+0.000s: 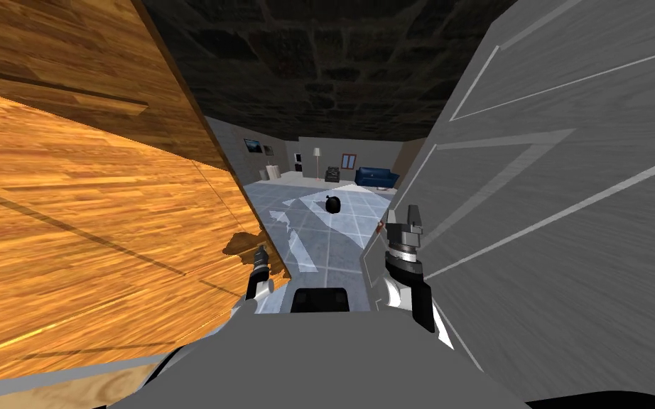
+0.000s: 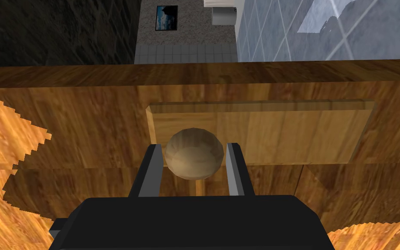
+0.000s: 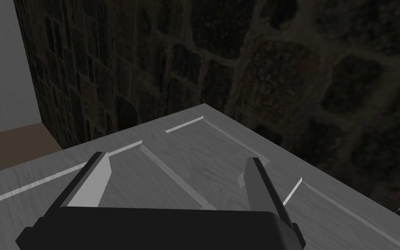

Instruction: Push the door open

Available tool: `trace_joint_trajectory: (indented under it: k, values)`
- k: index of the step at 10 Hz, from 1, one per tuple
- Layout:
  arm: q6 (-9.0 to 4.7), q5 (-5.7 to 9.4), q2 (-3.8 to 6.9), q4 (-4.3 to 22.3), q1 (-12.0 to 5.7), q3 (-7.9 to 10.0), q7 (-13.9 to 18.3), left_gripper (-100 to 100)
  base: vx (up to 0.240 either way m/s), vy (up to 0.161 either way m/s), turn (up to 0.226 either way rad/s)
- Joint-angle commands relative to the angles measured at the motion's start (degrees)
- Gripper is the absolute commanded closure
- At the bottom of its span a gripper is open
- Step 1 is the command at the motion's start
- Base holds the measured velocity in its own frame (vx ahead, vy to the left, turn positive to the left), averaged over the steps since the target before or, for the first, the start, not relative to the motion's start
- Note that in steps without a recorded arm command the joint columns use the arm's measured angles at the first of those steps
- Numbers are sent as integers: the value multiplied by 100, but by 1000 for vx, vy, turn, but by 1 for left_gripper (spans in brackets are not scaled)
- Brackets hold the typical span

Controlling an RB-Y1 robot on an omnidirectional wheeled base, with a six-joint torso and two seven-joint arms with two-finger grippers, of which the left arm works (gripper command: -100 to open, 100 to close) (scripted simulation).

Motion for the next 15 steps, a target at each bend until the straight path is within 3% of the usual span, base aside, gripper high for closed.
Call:
trace_joint_trajectory:
  k: [1, 10, 12, 15]
  values:
    - [15, 61, 37, -80, -5, 100, -54, 100, 199, 12, 43]
    - [42, 422, 145, -24, -3, 614, -261, 100, 186, 17, 42]
    - [86, 420, 123, -74, 38, 604, -266, 100, 132, -7, 38]
    - [45, 581, 173, -45, 61, 820, -350, 100, 176, 30, 34]
